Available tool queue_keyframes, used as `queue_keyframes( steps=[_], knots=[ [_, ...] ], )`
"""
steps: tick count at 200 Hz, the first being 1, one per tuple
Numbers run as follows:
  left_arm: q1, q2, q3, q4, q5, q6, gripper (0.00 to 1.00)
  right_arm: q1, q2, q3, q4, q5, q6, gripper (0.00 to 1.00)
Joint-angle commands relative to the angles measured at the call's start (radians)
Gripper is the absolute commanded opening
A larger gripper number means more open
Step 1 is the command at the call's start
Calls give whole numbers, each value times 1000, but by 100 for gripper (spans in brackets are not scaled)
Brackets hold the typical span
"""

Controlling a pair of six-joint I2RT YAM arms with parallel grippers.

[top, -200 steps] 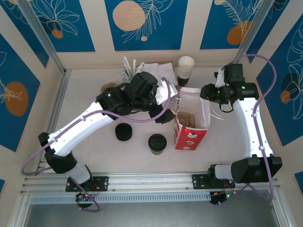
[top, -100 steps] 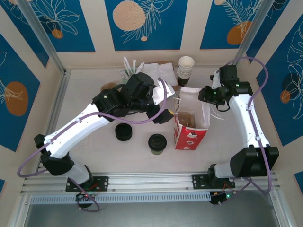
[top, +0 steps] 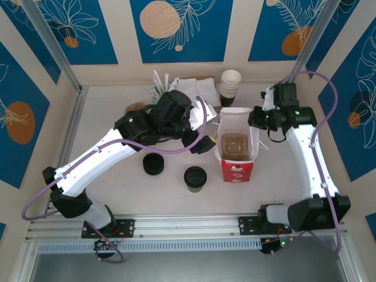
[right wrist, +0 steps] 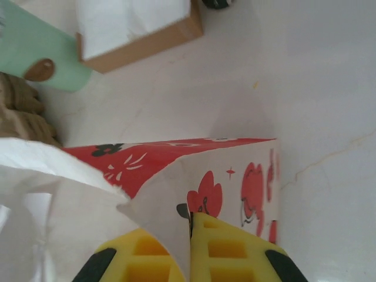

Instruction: Pack the takeout coffee

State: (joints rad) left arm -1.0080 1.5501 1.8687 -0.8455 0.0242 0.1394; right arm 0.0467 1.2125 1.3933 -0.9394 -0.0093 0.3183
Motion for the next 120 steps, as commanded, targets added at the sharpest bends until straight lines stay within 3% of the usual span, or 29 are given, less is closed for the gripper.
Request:
queue_keyframes(
  steps=[1, 71, 120],
  knots=[
    [8, -27, -2, 38, -14, -8, 90, 5, -91, -38, 87, -32, 32, 0],
    [9, -80, -80, 117, -2, -65, 90, 13, -301, -190, 320, -130, 25, 0],
    [8, -100, -109, 126, 11, -80, 90, 17, -339, -229, 368, -177, 23, 0]
  ],
)
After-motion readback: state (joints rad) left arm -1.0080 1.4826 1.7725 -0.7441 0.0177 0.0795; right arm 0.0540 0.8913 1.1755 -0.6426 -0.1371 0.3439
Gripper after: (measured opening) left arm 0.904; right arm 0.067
